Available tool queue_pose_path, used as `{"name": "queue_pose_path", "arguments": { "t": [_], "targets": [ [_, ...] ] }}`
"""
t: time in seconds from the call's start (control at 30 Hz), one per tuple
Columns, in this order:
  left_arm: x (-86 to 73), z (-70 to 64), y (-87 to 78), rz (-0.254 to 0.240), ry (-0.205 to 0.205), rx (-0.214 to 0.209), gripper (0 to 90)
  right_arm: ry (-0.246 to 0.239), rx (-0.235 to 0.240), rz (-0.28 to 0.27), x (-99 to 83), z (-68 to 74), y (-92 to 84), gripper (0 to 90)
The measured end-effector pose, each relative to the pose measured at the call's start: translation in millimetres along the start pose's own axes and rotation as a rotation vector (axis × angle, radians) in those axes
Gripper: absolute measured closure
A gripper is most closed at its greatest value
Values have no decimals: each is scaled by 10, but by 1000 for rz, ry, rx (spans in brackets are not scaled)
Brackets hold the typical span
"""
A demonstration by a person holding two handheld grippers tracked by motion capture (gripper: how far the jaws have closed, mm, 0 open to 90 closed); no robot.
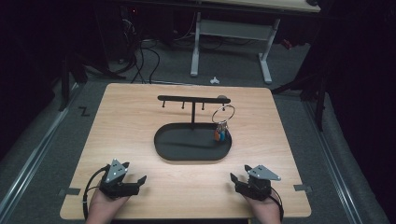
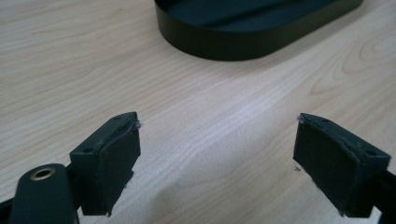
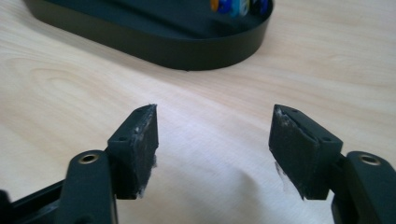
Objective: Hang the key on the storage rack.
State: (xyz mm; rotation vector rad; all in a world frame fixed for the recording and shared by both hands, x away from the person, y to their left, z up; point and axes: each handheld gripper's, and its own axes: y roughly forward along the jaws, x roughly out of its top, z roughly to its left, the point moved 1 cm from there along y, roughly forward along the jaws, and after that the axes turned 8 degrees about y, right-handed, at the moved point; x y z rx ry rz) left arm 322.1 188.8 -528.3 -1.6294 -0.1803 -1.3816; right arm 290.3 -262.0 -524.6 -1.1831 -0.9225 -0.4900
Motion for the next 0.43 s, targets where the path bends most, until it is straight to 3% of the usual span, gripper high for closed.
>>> {"name": "queue_pose_path", "arguments": {
  "t": [0.1,0.17,0.3,0.37,0.43],
  "targets": [
    [24,-21,11,-22,-3,-5,154,-16,-51,-68,48,-26,-61,255],
    [42,-55,38,-25,8,-8,155,1,-39,-67,27,-63,-46,236],
    [54,-92,82,-17,26,-14,155,-53,-40,-49,-29,-108,-10,190],
    [55,-96,80,-15,33,-21,155,-12,-23,-34,-38,-135,2,179],
    [56,-97,64,-18,38,-21,155,-1,-17,-30,-37,-134,18,179]
  ]
}}
